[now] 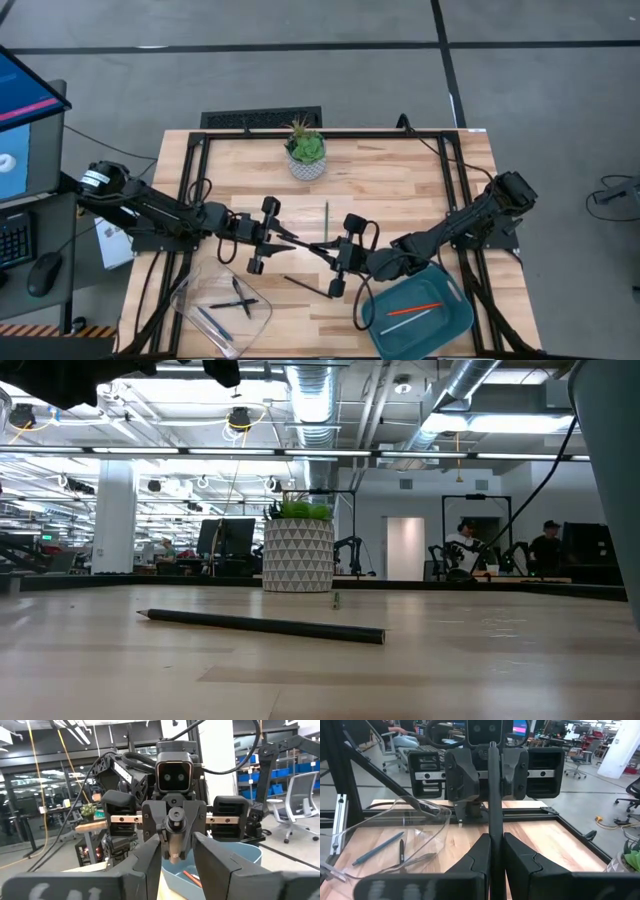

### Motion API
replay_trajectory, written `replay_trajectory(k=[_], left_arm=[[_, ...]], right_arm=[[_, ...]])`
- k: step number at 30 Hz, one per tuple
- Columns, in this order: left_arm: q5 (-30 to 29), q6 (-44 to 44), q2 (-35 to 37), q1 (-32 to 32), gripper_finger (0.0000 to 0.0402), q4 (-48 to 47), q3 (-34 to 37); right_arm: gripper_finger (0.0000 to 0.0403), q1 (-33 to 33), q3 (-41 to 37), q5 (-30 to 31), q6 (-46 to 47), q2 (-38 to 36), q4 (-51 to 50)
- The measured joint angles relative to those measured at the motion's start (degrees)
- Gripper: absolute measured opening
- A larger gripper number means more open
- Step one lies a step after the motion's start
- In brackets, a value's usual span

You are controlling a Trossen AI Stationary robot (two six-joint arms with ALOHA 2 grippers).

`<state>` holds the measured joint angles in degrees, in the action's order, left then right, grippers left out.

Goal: Sort pens & pencils
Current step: Put the black pen into the transparent bin

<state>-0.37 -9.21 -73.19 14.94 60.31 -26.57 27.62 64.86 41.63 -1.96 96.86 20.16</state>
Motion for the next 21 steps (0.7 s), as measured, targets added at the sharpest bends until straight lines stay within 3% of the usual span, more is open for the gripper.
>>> replay_trajectory(k=[10, 15, 21], left_arm=[[0.3, -0.7, 0.0, 0.0, 0.0101, 0.5, -1.1], [3.3, -0.7, 0.0, 0.0, 0.0101, -3.2, -3.1], [2.5, -0.7, 0.0, 0.0, 0.0101, -5.6, -3.6]], right_arm=[[0.0062, -0.3, 0.0, -1.0, 0.0, 0.0, 0.0], [0.0062, -0.6, 0.0, -1.9, 0.4, 0.0, -0.2], [0.0062, -0.5, 0.0, -1.7, 0.4, 0.0, -0.4]])
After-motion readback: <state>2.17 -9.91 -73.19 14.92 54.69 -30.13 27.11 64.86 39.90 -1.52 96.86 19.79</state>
